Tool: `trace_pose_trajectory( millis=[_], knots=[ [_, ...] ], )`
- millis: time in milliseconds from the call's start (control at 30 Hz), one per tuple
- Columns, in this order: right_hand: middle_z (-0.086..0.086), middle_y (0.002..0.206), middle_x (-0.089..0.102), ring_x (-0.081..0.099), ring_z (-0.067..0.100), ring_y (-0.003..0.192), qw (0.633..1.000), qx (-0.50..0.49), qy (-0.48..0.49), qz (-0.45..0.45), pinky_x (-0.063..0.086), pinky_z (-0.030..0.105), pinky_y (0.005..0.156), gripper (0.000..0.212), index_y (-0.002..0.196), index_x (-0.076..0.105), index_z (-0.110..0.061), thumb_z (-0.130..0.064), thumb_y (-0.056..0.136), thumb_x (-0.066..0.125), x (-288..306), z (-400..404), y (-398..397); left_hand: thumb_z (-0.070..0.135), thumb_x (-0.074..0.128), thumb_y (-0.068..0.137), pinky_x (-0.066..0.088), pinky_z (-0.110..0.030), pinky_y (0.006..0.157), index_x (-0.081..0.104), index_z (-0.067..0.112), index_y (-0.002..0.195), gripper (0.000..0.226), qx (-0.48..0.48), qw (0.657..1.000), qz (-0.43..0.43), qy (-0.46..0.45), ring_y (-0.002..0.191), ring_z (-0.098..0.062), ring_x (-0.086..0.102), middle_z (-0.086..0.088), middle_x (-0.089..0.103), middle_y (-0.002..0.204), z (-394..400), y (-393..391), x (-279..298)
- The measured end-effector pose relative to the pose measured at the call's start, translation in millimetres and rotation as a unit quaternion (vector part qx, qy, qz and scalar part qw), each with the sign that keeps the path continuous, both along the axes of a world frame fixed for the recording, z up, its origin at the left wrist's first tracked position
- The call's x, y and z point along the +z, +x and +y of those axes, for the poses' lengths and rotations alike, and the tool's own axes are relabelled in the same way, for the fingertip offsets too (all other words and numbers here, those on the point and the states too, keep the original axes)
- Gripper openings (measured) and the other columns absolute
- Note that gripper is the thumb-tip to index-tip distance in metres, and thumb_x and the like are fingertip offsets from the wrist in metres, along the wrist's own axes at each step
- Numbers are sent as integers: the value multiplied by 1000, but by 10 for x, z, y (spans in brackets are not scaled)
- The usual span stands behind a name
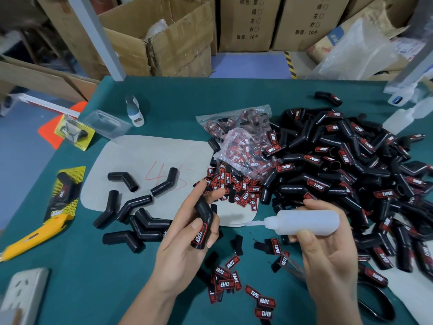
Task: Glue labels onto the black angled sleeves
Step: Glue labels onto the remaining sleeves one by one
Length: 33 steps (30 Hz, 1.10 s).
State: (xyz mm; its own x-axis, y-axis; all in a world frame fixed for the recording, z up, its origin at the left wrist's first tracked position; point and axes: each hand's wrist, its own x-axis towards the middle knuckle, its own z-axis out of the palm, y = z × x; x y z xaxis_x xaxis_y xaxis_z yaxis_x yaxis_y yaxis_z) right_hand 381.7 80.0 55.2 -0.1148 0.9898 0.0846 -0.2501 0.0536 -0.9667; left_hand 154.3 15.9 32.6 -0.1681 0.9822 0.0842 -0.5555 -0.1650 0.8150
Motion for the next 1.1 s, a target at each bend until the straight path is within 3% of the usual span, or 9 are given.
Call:
trace_pose_trajectory(
  millis=[400,567,733,867,1100],
  knots=[
    [6,110,72,71,12,92,999,2,15,-33,58,20,81,39,120,68,-38,-31,82,74,52,-48,-66,35,67,102,41,-22,67,45,24,158,61,20,998,57,6,81,-11,48,-20,51,153,-2,33,-5],
    [6,108,73,71,12,90,999,-1,25,-46,58,21,80,42,117,70,-41,-18,82,78,79,-54,-86,34,65,103,43,-21,66,44,23,158,60,14,999,39,11,80,-11,49,-21,51,153,18,43,-6],
    [-2,109,74,72,9,94,998,-3,33,-46,58,18,81,39,115,69,-46,-30,80,74,153,-80,-112,28,65,102,39,-23,66,46,25,157,58,22,997,71,11,80,-12,47,-19,52,152,-1,50,-16],
    [-4,107,74,72,8,94,997,-8,45,-57,57,18,81,48,115,70,-46,-10,84,71,137,-74,-97,16,53,97,41,-21,65,50,23,154,57,38,996,77,-11,75,-13,46,-20,55,149,-1,66,3],
    [-2,108,74,73,9,95,998,-4,41,-45,58,18,82,44,116,69,-44,-18,82,79,148,-75,-103,39,70,98,37,-23,64,48,21,156,64,20,998,54,2,77,-12,47,-22,53,150,7,55,2]
  ],
)
